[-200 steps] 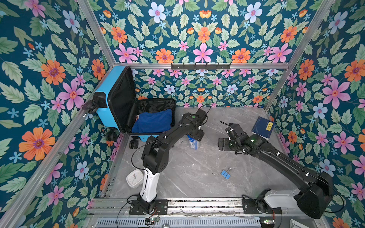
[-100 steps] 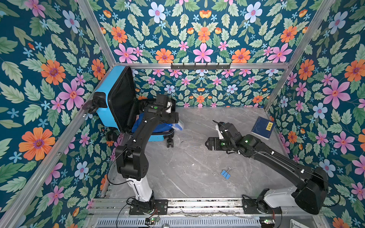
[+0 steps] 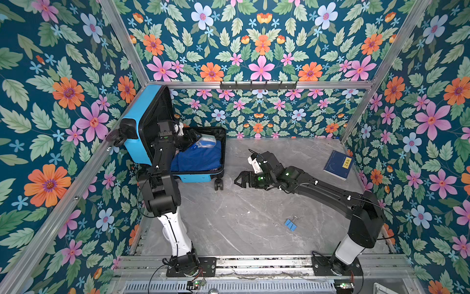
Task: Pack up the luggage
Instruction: 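Lift the container into the suitcase with the left gripper while the right withdraws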
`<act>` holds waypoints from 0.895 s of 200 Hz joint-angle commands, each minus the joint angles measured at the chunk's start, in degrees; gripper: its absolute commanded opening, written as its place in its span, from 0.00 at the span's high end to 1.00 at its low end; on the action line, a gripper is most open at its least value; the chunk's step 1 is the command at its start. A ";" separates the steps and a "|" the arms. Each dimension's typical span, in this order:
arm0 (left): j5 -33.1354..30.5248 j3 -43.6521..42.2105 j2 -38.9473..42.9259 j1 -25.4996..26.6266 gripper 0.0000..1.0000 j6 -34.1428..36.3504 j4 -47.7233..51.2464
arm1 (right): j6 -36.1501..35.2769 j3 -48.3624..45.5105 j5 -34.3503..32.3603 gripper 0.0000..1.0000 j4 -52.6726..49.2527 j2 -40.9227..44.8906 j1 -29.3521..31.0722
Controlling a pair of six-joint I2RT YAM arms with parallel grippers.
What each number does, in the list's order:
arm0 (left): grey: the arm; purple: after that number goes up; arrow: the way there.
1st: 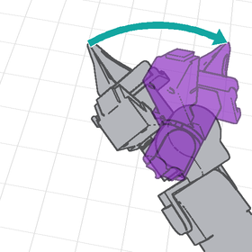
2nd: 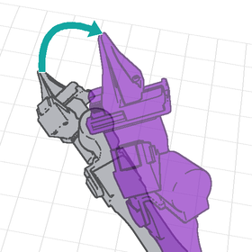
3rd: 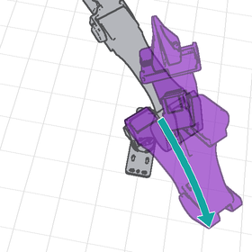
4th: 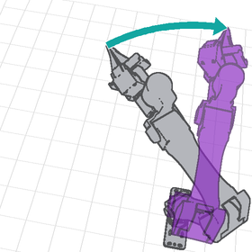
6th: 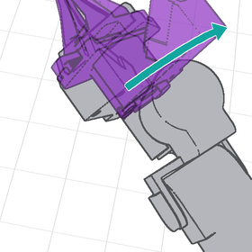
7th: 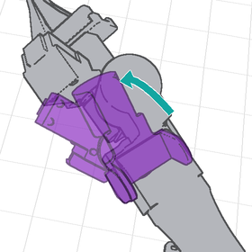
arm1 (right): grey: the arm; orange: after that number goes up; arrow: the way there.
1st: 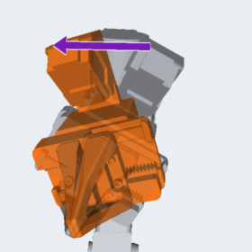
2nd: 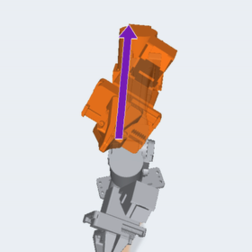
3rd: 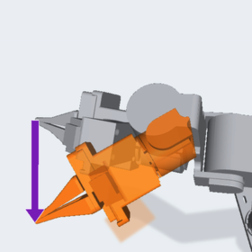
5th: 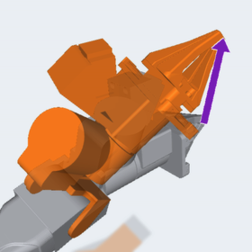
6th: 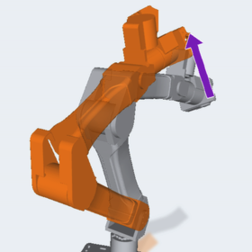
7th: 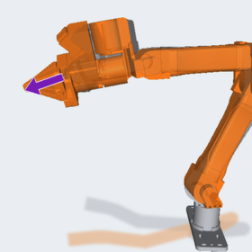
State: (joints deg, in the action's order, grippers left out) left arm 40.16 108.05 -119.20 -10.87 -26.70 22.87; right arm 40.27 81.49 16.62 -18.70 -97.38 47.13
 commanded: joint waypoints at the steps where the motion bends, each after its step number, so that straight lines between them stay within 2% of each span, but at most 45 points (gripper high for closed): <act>1: 7.26 2.08 -3.54 -1.00 0.39 -8.65 -12.74 | 0.11 0.50 0.28 0.03 -0.34 -0.52 -0.07; 31: 10.13 4.44 -9.93 -2.28 0.38 -17.68 -22.85 | -0.29 0.70 0.05 0.03 -1.44 -0.63 -0.09; 60: 11.17 11.04 -16.93 -2.50 0.38 -20.93 -23.51 | -0.78 0.68 -0.69 0.03 -2.72 -0.11 -0.02; 96: 11.09 14.43 -22.13 -2.59 0.36 -25.61 -27.25 | -0.80 -0.19 -1.42 0.03 -3.29 0.85 0.01; 114: 10.65 14.62 -22.99 -2.60 0.30 -26.78 -28.06 | -0.64 -0.85 -1.88 0.03 -3.23 1.23 0.04; 157: 8.20 14.02 -22.45 -2.58 0.01 -26.09 -26.68 | -0.22 -1.53 -1.95 0.03 -2.74 1.60 -0.04; 179: 5.89 13.18 -21.20 -2.59 0.00 -25.33 -25.66 | -0.12 -1.97 -1.86 0.03 -2.49 1.85 0.04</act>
State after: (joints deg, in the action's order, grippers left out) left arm 48.31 121.62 -141.95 -13.43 -53.15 -0.82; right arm 39.88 79.79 15.14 -21.58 -96.09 47.09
